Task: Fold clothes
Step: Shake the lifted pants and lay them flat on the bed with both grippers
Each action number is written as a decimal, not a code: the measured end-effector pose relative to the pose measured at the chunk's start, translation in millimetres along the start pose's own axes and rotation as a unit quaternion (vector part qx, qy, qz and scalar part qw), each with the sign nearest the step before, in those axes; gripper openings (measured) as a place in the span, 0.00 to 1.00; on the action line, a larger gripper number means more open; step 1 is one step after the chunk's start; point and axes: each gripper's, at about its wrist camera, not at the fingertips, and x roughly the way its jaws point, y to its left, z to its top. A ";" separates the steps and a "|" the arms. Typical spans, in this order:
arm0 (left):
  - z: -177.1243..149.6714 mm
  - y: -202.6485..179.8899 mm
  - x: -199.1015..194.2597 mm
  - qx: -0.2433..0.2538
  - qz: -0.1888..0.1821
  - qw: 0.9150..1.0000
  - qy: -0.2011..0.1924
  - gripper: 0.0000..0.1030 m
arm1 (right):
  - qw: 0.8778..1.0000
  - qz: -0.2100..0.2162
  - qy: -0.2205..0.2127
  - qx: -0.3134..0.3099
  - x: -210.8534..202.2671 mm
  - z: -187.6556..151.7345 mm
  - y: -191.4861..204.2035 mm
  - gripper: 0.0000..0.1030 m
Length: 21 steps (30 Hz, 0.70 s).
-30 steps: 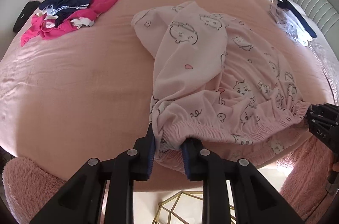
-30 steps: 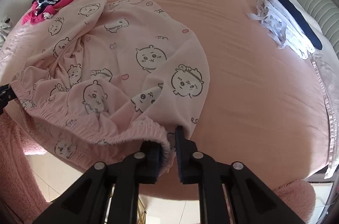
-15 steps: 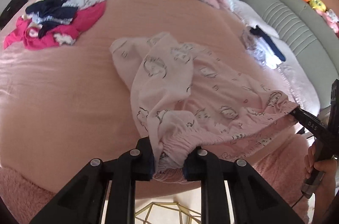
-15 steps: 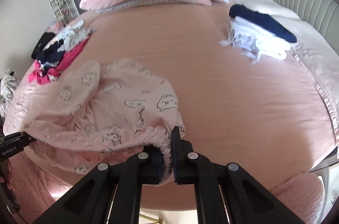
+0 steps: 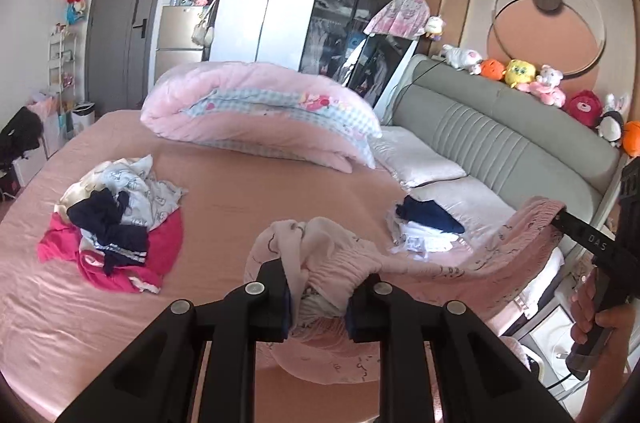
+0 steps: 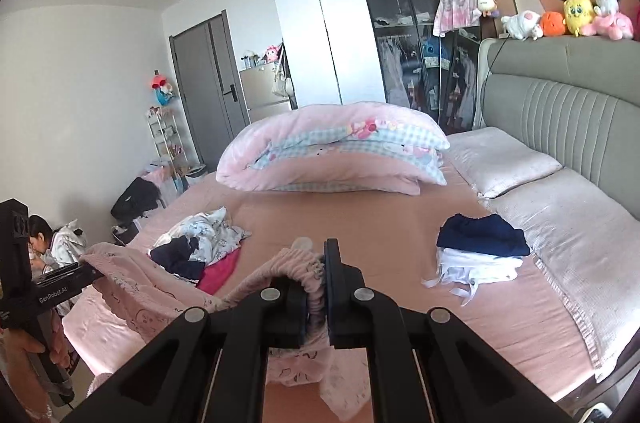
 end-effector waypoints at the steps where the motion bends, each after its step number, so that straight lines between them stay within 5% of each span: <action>1: -8.0 5.4 14.7 -0.014 0.005 0.999 0.028 0.16 | 1.000 -0.003 0.020 0.006 10.5 -5.7 -3.8 0.04; 7: -70.1 24.2 91.5 -0.064 0.005 0.989 0.136 0.16 | 0.990 -0.004 0.135 0.049 66.9 -70.7 -32.5 0.04; 11: -44.7 28.4 140.3 -0.059 0.006 0.986 0.156 0.16 | 0.987 -0.028 0.156 0.025 125.1 -65.9 -45.8 0.04; 16: 70.8 9.7 112.0 -0.013 0.007 0.999 0.046 0.16 | 0.997 -0.018 0.067 0.016 141.4 42.3 -44.6 0.04; 21: 148.0 -7.1 47.8 0.020 0.015 0.997 -0.070 0.17 | 0.999 0.008 -0.040 0.025 99.9 127.8 -32.9 0.04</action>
